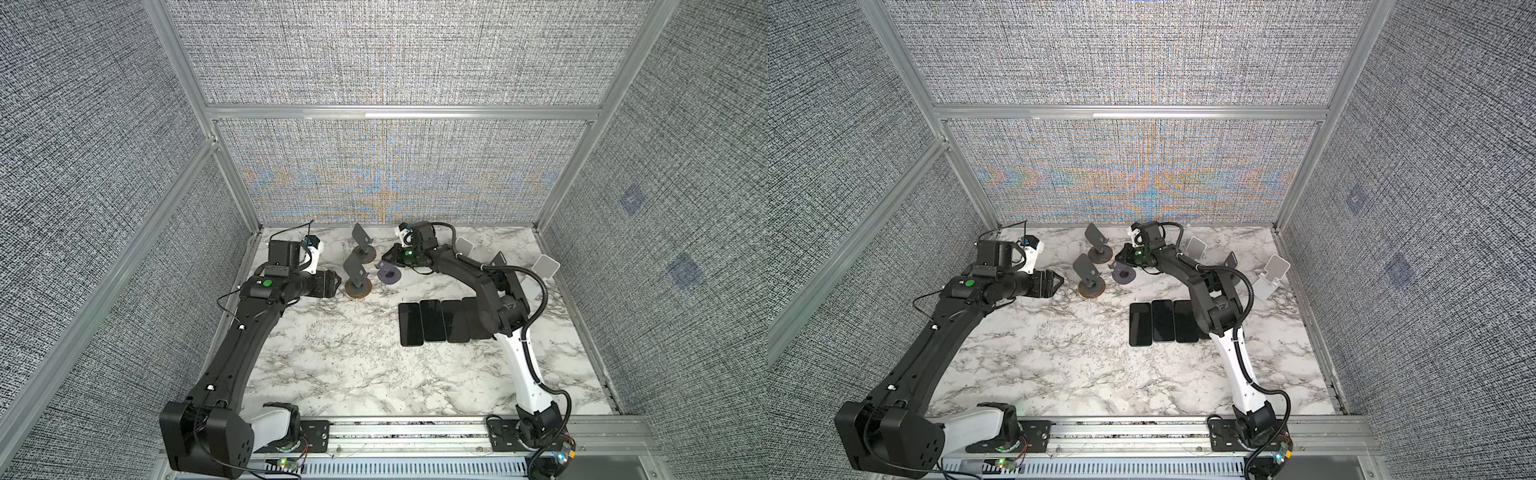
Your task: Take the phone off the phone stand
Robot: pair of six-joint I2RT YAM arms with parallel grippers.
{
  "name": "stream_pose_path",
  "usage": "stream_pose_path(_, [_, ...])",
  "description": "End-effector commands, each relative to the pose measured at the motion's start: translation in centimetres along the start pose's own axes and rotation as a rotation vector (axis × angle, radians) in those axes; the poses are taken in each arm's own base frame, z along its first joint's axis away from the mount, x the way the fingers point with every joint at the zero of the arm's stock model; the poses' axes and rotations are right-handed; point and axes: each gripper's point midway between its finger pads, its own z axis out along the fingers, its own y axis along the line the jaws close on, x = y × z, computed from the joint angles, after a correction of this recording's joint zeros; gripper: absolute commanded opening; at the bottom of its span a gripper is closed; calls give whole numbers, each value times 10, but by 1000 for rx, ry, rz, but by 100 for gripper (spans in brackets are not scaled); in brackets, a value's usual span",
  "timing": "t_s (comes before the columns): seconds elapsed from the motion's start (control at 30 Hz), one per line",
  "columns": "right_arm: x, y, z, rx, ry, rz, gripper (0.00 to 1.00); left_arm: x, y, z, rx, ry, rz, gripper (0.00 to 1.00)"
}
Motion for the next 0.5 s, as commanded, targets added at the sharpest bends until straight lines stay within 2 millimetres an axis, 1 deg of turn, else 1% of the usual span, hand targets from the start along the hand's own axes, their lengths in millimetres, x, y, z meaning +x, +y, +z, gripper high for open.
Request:
stream_pose_path(0.0, [-9, 11, -17, 27, -28, -75, 51, -3, 2, 1, -3, -10, 0, 78])
stream_pose_path(0.07, [-16, 20, -32, 39, -56, -113, 60, -3, 2, 0, -3, -11, 0, 78])
stream_pose_path(0.13, [-23, 28, -46, 34, -83, -139, 65, -3, 3, 0, -7, -13, -2, 78])
stream_pose_path(0.17, [-27, 31, -52, 19, -103, -147, 66, -3, 4, -1, -9, -15, -2, 78])
stream_pose_path(0.2, [-30, 29, -59, 21, -116, -140, 66, -3, 4, -1, -10, -15, -2, 79])
stream_pose_path(0.3, [-36, 12, -76, 96, -132, -127, 67, -3, 4, -2, -8, -18, 2, 79])
stream_pose_path(0.4, [-37, -15, -90, 276, -128, -136, 68, -3, 5, -3, -12, -23, 1, 79])
stream_pose_path(0.47, [-35, -32, -98, 416, -98, -151, 74, -3, 5, -3, -15, -23, 1, 79])
